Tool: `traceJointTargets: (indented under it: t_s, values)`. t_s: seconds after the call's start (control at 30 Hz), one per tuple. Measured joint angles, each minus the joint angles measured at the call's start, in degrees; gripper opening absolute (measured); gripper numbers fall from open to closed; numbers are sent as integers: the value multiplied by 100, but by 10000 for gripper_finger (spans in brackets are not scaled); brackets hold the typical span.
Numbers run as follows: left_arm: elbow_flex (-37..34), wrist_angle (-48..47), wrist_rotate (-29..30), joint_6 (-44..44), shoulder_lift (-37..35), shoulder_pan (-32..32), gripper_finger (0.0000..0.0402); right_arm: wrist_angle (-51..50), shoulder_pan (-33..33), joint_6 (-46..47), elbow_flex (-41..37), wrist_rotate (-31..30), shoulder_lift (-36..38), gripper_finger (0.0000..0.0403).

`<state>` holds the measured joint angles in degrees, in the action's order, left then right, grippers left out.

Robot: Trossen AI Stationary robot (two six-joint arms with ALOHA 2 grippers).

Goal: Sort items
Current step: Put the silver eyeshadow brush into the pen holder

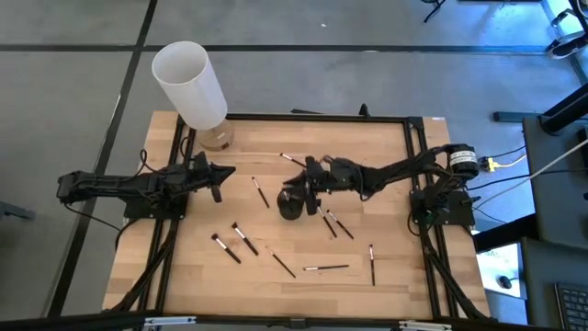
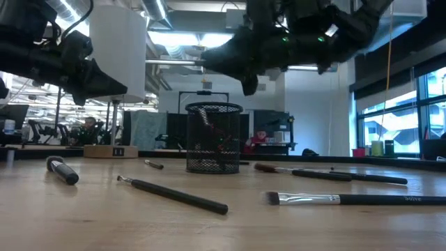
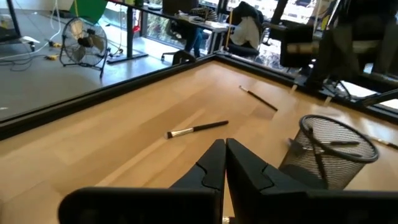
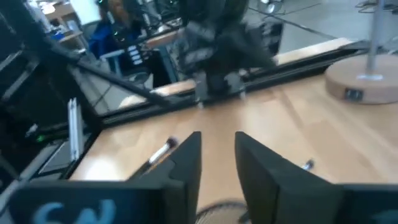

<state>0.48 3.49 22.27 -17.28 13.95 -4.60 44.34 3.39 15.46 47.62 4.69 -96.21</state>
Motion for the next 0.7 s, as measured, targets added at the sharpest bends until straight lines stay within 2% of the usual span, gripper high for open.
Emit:
traceJointTargets:
  t_s: [0.07, 0.17, 0.27, 0.37, 0.57, 0.7]
  values:
    - [1, 6, 67, 1, 69, 0, 7, -716, 282, -118, 390, 5, 33, 125]
    - [1, 13, 124, 51, 192, 0, 6, -2457, 855, -492, 1308, -122, -56, 151]
    - [2, 15, 132, 101, 293, 0, 8, -4028, 1473, -771, 2365, -326, -480, 168]
    - [1, 14, 136, 142, 403, 0, 7, -5128, 1952, -953, 3380, -227, -1143, 175]
    - [1, 15, 152, 139, 568, 0, 8, -6855, 2278, -1146, 5053, 149, -2570, 176]
    - [0, 15, 152, 105, 663, 0, 7, -7307, 2206, -1212, 5657, 365, -3192, 177]
